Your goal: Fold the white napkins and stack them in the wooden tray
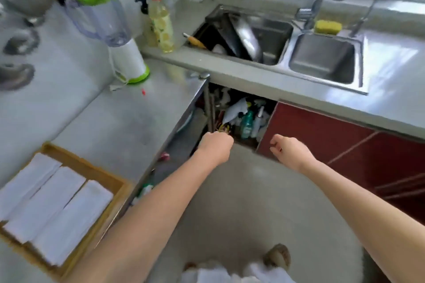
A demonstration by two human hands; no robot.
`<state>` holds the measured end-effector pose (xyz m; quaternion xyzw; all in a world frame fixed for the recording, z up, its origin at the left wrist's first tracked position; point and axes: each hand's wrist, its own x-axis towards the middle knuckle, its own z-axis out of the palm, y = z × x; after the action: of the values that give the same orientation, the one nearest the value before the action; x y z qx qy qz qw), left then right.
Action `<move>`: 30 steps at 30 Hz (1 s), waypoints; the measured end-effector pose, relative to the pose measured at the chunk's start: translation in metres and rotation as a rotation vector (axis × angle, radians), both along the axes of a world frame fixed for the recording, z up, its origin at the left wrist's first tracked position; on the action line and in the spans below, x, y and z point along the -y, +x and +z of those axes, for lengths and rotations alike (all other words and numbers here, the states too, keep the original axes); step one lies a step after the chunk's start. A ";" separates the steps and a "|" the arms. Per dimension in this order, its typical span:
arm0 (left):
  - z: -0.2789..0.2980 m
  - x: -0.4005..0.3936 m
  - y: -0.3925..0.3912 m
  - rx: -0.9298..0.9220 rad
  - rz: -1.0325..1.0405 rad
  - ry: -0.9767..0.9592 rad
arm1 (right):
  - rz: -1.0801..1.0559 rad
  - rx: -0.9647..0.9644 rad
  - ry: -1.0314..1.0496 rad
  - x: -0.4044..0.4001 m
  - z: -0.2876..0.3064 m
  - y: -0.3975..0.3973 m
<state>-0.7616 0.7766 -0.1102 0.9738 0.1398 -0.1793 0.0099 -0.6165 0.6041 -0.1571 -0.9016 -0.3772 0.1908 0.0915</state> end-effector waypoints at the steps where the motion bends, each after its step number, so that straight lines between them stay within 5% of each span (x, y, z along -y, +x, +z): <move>1: 0.002 0.028 0.035 -0.010 -0.076 0.000 | -0.099 -0.005 -0.002 0.042 -0.001 0.023; 7: 0.003 0.229 0.225 -0.019 -0.384 -0.096 | -0.659 0.014 -0.031 0.303 0.015 0.121; 14: 0.016 0.440 0.355 0.046 -0.817 -0.141 | -1.169 0.097 -0.019 0.523 0.037 0.154; 22: -0.007 0.598 0.485 0.017 -1.148 -0.177 | -1.508 0.041 -0.024 0.633 0.019 0.180; 30: -0.013 0.687 0.611 -0.035 -1.336 -0.179 | -1.606 0.058 0.079 0.662 0.015 0.284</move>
<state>-0.1505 0.0894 -0.1230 0.8435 -0.5077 -0.1736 -0.0247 -0.3327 -0.0574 -0.1419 -0.8983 0.3776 0.0300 0.2226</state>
